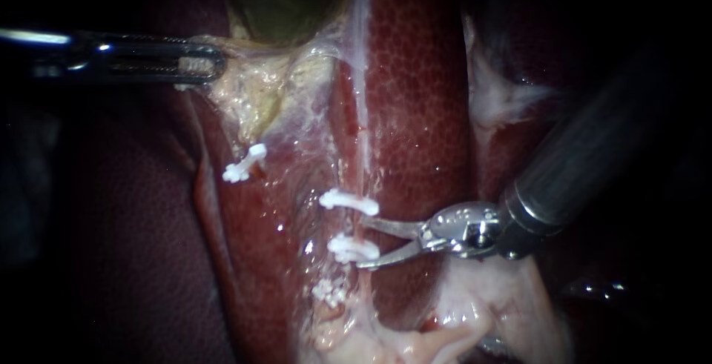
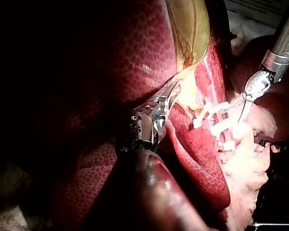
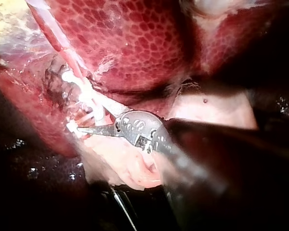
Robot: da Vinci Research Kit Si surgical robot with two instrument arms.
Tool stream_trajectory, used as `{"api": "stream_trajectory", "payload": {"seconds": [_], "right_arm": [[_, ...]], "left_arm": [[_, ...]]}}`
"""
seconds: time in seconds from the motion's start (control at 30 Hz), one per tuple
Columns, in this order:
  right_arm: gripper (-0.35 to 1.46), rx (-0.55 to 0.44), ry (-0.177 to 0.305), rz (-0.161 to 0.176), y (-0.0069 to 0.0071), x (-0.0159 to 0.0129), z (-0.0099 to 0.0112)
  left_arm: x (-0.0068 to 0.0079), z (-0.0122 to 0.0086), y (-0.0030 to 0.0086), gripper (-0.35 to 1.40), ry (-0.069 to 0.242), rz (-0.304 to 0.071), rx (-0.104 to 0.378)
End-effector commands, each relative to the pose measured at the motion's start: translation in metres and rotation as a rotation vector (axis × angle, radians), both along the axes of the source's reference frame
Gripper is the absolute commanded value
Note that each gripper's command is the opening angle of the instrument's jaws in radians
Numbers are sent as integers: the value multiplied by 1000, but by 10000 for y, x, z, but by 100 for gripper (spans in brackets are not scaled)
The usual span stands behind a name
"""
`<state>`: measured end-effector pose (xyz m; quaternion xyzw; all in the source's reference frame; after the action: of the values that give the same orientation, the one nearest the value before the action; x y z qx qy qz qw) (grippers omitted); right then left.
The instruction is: Go to the cutting position right tube
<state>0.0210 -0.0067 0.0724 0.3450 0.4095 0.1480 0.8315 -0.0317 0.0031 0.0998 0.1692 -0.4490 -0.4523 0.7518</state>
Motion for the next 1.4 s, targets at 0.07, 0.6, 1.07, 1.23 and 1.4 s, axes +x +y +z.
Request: {"api": "stream_trajectory", "payload": {"seconds": [0.07,0.6,1.07,1.23,1.4], "right_arm": [[143,1,-1,-2,0,3,1],[141,25,3,-21,0,9,10],[140,27,11,-4,6,14,16],[140,46,38,-12,7,28,18],[138,82,72,-23,6,41,19]], "left_arm": [[0,0,0,-35,0,0,0],[0,-2,-1,-35,1,-1,0],[0,-2,-2,-35,1,-1,0],[-1,-2,-2,-35,2,-2,0],[-2,-3,-2,-35,2,-3,0]]}}
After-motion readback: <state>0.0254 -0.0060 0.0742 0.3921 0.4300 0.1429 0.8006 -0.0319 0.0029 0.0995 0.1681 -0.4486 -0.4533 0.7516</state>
